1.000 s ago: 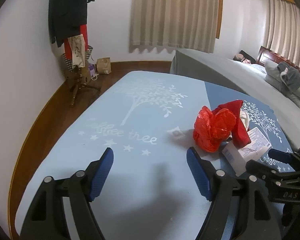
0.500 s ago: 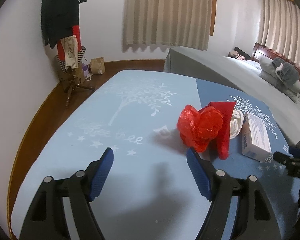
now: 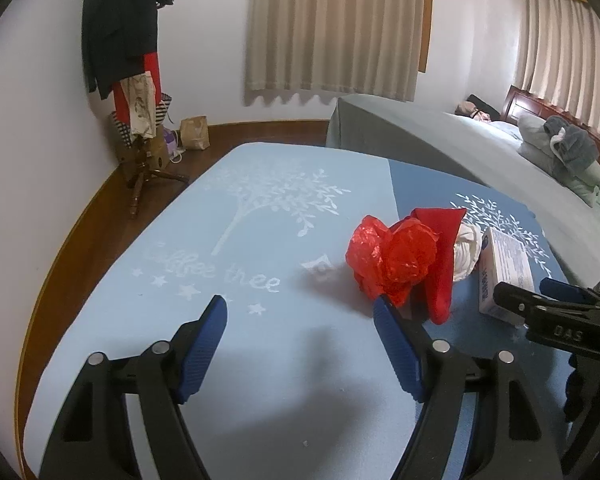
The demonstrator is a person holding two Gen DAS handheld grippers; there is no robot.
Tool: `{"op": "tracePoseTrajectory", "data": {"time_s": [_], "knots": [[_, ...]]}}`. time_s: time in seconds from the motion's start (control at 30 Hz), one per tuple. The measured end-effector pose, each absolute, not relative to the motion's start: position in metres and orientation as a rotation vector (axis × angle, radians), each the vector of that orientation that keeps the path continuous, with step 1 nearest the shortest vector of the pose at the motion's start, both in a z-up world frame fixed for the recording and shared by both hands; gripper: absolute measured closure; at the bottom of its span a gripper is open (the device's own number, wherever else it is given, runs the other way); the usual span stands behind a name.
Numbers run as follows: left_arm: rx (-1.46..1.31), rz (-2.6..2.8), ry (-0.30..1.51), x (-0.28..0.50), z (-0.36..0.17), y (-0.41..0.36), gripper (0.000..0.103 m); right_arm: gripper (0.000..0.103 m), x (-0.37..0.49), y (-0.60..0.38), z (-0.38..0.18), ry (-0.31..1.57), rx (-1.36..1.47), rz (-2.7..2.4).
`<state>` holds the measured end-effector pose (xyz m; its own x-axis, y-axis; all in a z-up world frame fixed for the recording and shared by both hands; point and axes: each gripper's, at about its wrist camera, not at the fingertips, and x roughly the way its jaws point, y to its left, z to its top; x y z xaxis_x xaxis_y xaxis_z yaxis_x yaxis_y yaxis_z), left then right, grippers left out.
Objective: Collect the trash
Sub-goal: 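Grasp the white box with the right gripper and lift it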
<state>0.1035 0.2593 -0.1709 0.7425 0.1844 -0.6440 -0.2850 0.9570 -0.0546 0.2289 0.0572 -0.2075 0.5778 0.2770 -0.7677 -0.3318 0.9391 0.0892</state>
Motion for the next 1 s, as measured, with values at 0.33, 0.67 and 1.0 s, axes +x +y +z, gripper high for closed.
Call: {"op": "tracePoseTrajectory", "data": {"time_s": [0.33,0.67,1.0], "knots": [[-0.151,0.239,0.692,0.106,-0.173,0.253,0.029,0.008,0.223,0.017,-0.206,0.888,-0.082,0.257],[-0.145,0.224,0.683,0.108,-0.167,0.246,0.029,0.008,0.237,0.025,-0.214,0.875,-0.012,0.310],[-0.142,0.193,0.672,0.117,-0.165,0.233,0.029,0.047,0.251,0.032,-0.223,0.904,-0.041,0.345]]}}
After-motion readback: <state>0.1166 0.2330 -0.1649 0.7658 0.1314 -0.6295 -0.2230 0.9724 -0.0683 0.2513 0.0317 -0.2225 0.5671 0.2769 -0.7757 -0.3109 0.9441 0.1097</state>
